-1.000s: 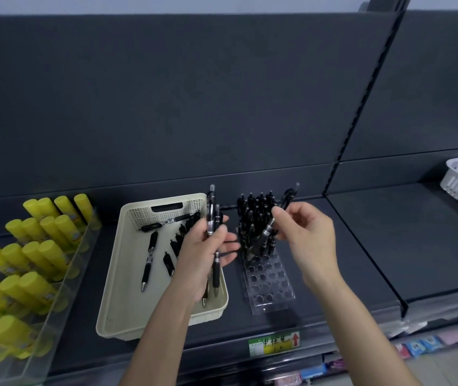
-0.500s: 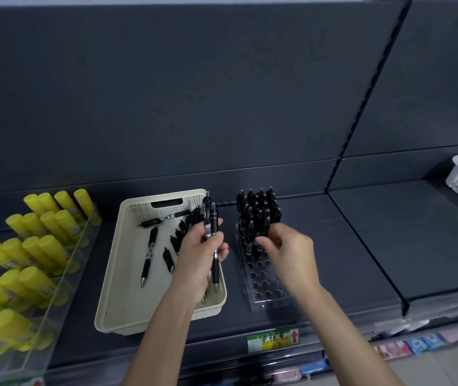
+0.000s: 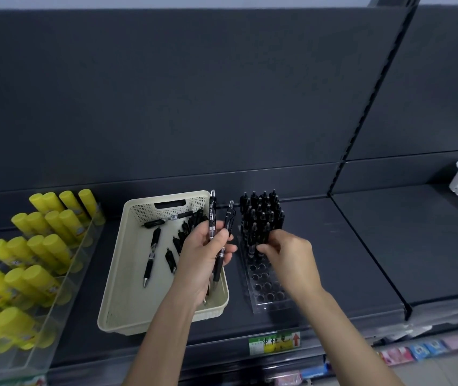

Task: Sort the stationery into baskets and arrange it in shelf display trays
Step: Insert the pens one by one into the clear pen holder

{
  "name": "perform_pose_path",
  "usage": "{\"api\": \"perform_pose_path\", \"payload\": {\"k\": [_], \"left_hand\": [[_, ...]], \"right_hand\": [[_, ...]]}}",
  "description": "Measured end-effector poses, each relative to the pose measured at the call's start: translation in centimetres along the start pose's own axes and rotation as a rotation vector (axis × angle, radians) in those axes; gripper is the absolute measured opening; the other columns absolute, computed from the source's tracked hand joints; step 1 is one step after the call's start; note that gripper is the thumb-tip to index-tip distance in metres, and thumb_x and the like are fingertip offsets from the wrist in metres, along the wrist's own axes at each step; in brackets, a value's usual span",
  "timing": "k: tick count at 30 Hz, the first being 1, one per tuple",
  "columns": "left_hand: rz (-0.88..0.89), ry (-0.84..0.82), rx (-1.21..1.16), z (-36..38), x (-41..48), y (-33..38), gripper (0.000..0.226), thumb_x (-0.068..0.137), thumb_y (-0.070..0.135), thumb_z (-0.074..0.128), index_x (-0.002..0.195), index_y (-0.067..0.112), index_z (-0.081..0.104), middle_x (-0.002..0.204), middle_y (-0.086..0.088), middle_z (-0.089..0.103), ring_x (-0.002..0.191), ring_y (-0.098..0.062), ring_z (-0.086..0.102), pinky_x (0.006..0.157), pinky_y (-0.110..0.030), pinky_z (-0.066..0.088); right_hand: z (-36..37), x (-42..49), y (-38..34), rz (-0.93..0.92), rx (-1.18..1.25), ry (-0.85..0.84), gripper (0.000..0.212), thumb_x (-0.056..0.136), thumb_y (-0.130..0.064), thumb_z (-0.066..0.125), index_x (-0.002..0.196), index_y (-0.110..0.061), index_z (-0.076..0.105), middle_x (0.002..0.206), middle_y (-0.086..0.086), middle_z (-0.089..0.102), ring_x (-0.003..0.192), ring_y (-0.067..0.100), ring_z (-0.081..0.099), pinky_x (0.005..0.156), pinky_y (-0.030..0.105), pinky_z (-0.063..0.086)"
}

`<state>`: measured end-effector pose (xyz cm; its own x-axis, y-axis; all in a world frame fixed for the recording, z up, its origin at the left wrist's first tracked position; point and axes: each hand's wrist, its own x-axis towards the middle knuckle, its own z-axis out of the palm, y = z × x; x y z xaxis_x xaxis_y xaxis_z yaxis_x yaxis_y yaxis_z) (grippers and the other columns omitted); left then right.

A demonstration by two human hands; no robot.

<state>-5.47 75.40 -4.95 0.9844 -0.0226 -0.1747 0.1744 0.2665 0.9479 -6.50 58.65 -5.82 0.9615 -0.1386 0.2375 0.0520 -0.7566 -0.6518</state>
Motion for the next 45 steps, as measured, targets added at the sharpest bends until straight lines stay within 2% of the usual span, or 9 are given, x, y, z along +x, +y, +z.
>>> {"api": "perform_pose_path", "payload": {"k": [7,10,13,17,21,27,31,37,45], "left_hand": [[0.025,-0.16,0.069,0.9,-0.4,0.6,0.011,0.091,0.009,0.061,0.1,0.014,0.065,0.08,-0.003,0.073,0.071,-0.014,0.069,0.061,-0.021,0.053],[0.05,-0.24,0.125,2.0,-0.5,0.7,0.008,0.092,0.007,0.059,0.098,0.009,0.064,0.078,-0.002,0.072,0.07,-0.014,0.069,0.061,-0.021,0.053],[0.083,-0.236,0.142,2.5,-0.6,0.6,0.007,0.093,0.007,0.058,0.097,0.01,0.064,0.076,0.0,0.071,0.073,-0.016,0.07,0.066,-0.024,0.056],[0.11,-0.125,0.244,2.1,-0.3,0.8,0.01,0.095,0.02,0.057,0.095,0.019,0.067,0.081,0.003,0.072,0.077,-0.011,0.07,0.066,-0.019,0.054],[0.124,-0.05,0.4,1.6,0.0,0.8,0.023,0.095,0.032,0.054,0.092,0.011,0.063,0.06,0.012,0.057,0.052,-0.005,0.05,0.048,-0.018,0.039],[0.053,-0.021,0.295,1.8,0.0,0.7,0.02,0.098,0.016,0.043,0.105,0.019,0.062,0.07,0.006,0.057,0.054,0.0,0.049,0.049,-0.015,0.039],[0.064,-0.022,0.347,1.5,0.0,0.4,0.022,0.098,0.014,0.044,0.11,0.017,0.063,0.076,0.003,0.058,0.062,-0.001,0.054,0.055,-0.012,0.044],[0.131,-0.037,0.255,1.3,-0.3,0.4,0.022,0.093,0.009,0.058,0.097,0.03,0.065,0.089,0.001,0.066,0.073,-0.003,0.065,0.066,-0.015,0.052],[0.133,-0.007,0.254,1.2,-0.2,0.4,0.014,0.091,0.01,0.061,0.094,0.022,0.067,0.094,-0.003,0.07,0.079,-0.009,0.07,0.066,-0.017,0.053]], "right_hand": [[-3.0,0.0,-2.7,0.106,0.32,0.083,0.007,0.079,-0.024,0.075,0.082,-0.02,0.07,0.072,-0.008,0.067,0.066,0.003,0.06,0.064,0.02,0.05],[-3.4,0.3,-3.8,0.14,0.578,-0.007,0.009,0.08,-0.016,0.074,0.076,-0.008,0.07,0.072,0.011,0.067,0.063,0.01,0.055,0.062,0.033,0.049],[-3.6,0.3,-3.9,0.15,0.686,-0.003,0.013,0.082,-0.011,0.07,0.078,0.001,0.067,0.072,0.023,0.061,0.063,0.016,0.05,0.06,0.035,0.045],[-4.5,0.3,-3.1,0.187,0.803,0.135,0.019,0.086,-0.008,0.065,0.07,-0.019,0.067,0.069,0.006,0.06,0.064,0.011,0.055,0.058,0.023,0.053],[-4.8,0.7,-1.6,0.178,0.577,0.261,0.021,0.087,-0.013,0.063,0.07,-0.026,0.063,0.062,-0.013,0.06,0.065,0.012,0.059,0.068,0.032,0.054],[-3.5,0.6,-0.8,0.067,0.27,0.273,0.008,0.089,-0.016,0.063,0.091,-0.024,0.065,0.078,-0.017,0.063,0.074,-0.007,0.059,0.066,0.002,0.042],[-2.5,0.6,-0.3,0.015,0.139,0.217,0.013,0.09,-0.016,0.063,0.102,-0.013,0.068,0.086,-0.004,0.067,0.076,0.005,0.061,0.068,0.005,0.041],[-1.5,0.3,0.1,-0.057,0.046,0.121,0.009,0.09,-0.013,0.062,0.095,-0.009,0.068,0.079,0.005,0.066,0.072,0.019,0.061,0.069,0.034,0.051],[-1.7,0.5,0.4,-0.099,0.016,0.128,0.009,0.089,-0.011,0.063,0.095,-0.009,0.069,0.074,0.003,0.064,0.068,0.016,0.058,0.065,0.026,0.047]]}}
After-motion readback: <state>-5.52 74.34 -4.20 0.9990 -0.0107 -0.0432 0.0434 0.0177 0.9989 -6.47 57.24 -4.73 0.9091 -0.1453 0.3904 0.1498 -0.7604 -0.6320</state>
